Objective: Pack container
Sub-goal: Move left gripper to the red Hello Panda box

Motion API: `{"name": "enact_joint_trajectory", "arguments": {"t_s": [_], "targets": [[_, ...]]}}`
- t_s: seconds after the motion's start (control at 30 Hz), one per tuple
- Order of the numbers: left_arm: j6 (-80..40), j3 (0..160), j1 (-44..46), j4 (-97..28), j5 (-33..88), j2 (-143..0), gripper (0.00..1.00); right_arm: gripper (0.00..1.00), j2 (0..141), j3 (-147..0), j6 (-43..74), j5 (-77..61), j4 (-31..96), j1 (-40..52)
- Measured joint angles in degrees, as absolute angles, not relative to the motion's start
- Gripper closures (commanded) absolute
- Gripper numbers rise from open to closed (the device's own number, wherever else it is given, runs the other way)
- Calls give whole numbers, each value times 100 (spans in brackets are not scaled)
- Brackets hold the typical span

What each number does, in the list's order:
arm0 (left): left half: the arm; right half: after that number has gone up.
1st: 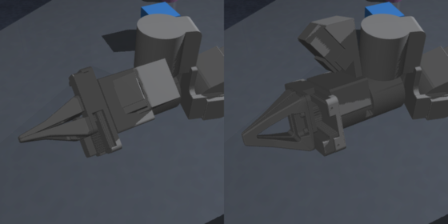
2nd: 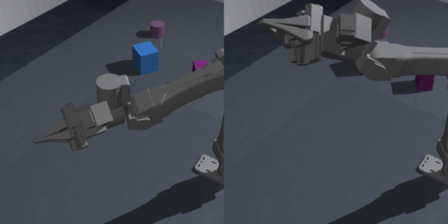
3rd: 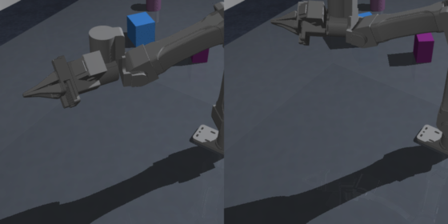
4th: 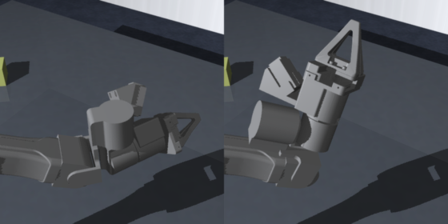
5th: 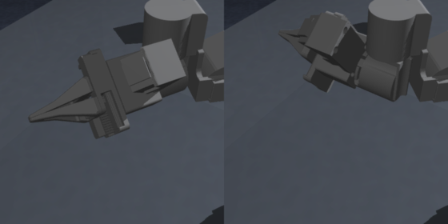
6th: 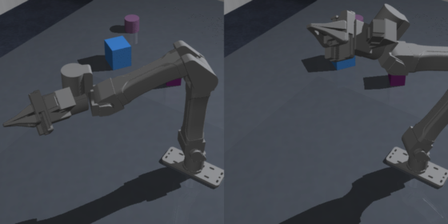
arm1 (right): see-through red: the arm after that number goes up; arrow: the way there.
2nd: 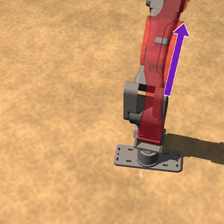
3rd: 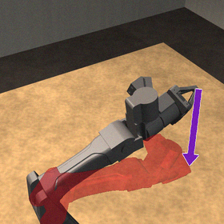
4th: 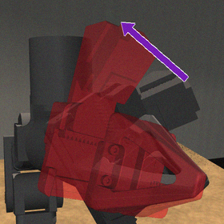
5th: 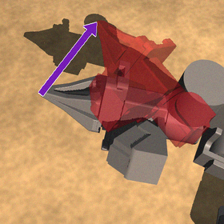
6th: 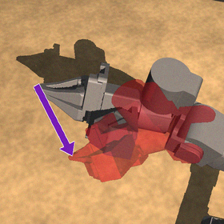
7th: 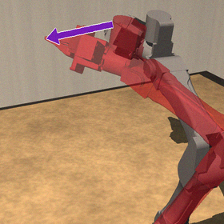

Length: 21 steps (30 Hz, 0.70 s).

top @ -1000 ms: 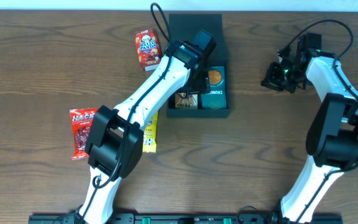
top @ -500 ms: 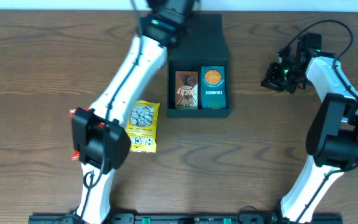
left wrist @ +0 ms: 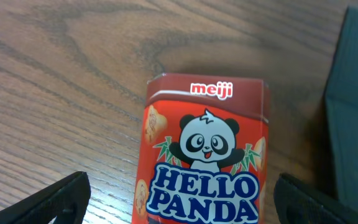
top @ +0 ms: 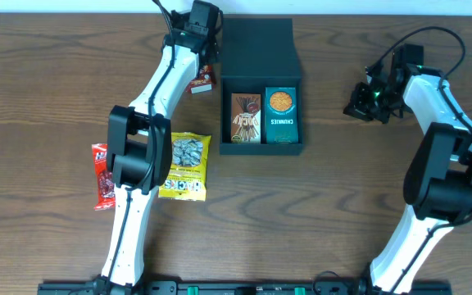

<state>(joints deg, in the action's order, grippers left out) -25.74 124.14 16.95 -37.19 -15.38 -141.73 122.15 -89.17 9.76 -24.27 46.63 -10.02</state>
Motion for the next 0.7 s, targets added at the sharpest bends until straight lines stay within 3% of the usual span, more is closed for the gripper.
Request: {"name": "enact_joint_trajectory", "arguments": {"t_s": [0.7], "targets": [[-2453,12416,1660,-4091,-1068,-14359,5,98,12215,-8917,978,-2451,4659,-1002]]}}
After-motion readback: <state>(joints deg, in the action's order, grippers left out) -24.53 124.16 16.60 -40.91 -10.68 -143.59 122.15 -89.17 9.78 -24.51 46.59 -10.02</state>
